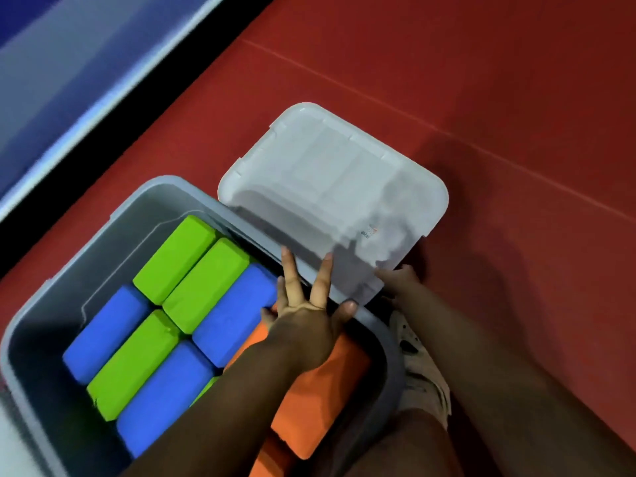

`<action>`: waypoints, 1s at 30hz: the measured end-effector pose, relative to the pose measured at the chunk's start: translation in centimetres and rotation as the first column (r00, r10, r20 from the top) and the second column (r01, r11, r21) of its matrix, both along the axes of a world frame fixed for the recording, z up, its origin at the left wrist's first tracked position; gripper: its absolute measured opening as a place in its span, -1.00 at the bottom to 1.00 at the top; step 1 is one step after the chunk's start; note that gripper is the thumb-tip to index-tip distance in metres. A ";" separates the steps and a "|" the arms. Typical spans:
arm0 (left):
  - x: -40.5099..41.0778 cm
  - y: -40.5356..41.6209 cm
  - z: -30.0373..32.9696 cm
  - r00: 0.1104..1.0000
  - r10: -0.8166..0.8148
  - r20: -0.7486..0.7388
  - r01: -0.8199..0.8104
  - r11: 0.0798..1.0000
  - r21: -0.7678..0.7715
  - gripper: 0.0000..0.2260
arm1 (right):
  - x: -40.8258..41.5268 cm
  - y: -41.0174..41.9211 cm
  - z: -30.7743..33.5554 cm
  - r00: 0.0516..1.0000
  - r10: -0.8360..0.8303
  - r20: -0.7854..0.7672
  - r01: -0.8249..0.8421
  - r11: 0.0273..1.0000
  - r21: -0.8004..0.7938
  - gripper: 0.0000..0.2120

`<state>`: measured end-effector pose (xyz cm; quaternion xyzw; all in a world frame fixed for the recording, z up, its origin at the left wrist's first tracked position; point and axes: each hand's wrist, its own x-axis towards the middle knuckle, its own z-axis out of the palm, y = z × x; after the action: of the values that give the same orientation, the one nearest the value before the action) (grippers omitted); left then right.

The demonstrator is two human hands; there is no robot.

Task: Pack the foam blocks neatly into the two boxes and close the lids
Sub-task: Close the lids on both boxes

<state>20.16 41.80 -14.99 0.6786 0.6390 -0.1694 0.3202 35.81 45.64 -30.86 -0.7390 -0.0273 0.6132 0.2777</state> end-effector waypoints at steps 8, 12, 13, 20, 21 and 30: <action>1.0 0.9 -0.8 1.000 0.006 0.010 -0.006 1.000 0.006 -0.35 | -0.8 0.5 -4.3 0.981 0.099 0.167 -0.078 0.989 -0.126 -0.53; 1.3 1.1 -1.0 1.000 0.005 0.005 -0.005 1.000 -0.001 -0.35 | 0.0 -0.3 -5.1 0.997 0.022 0.073 -0.017 0.997 -0.072 -0.70; 1.1 1.0 -1.0 1.000 0.002 0.000 -0.002 1.000 0.002 -0.36 | 0.2 -0.2 -4.9 0.999 -0.018 0.049 0.021 0.998 -0.061 -0.71; 0.9 1.2 0.5 1.000 -0.012 -0.001 0.012 0.996 -0.088 -0.38 | 0.9 0.0 -0.3 0.930 -0.288 -0.231 0.325 0.935 0.141 -0.78; 0.7 1.3 1.0 1.000 -0.015 0.017 0.017 0.994 -0.111 -0.37 | 1.1 0.0 1.7 0.932 -0.248 -0.266 0.305 0.930 0.203 -0.71; -7.0 -2.1 13.8 0.760 0.501 0.414 -0.432 0.865 -0.254 -0.53 | 2.6 0.7 27.0 0.948 0.228 -0.223 -0.027 0.756 0.654 -0.30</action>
<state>13.20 39.71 -1.21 0.4931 0.6780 0.0387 0.5437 38.40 46.31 -3.91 -0.4973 -0.2457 0.6853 0.4719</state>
